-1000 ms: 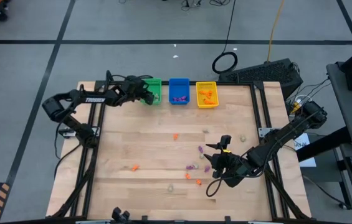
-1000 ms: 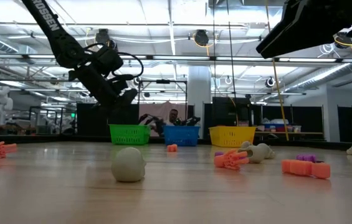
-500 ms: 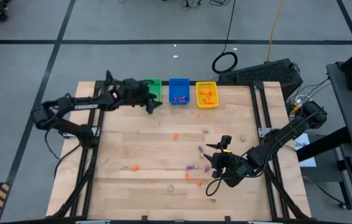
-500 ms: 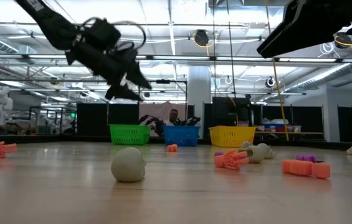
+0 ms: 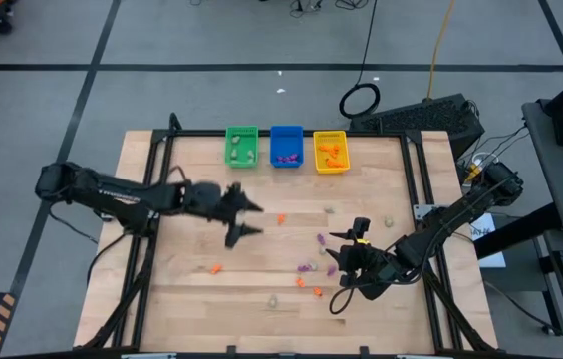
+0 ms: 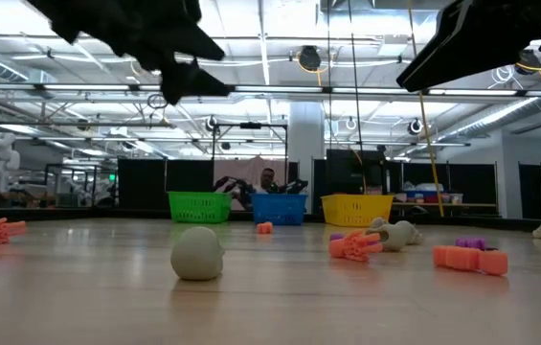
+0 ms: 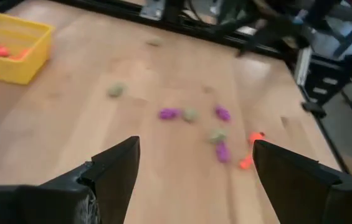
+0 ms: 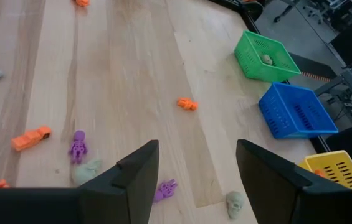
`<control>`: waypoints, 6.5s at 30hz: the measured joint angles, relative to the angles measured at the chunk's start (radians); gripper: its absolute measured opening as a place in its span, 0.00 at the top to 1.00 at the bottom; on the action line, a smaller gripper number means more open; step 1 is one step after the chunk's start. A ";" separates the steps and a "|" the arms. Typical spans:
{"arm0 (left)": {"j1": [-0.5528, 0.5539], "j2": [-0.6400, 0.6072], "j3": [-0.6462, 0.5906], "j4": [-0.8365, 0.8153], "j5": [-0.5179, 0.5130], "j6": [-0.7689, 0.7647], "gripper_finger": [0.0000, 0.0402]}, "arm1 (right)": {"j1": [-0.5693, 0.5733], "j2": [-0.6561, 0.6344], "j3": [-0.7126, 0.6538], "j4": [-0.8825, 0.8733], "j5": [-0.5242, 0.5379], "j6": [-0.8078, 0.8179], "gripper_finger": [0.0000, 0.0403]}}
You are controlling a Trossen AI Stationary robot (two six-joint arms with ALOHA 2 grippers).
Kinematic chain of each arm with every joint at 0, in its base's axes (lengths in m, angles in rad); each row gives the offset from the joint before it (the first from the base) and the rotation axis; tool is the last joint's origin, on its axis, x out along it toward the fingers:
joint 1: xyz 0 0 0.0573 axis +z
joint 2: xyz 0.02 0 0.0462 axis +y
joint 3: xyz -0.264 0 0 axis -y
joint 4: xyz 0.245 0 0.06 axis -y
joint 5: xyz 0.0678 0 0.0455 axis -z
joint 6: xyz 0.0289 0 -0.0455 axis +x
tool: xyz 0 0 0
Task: Sort Halloween decoration
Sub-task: Put the gray skull toy into the green bin
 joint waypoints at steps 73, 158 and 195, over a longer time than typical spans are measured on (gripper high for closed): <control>-0.568 0.797 0.155 0.466 -0.478 0.014 0.22 | 0.000 0.001 0.000 0.001 -0.017 0.019 0.50; -0.398 0.712 0.033 0.521 -0.151 0.200 0.62 | 0.001 0.001 0.000 -0.008 -0.017 0.016 0.50; -0.407 0.712 0.034 0.523 -0.156 0.199 0.81 | 0.000 0.001 0.000 0.001 -0.043 0.040 0.50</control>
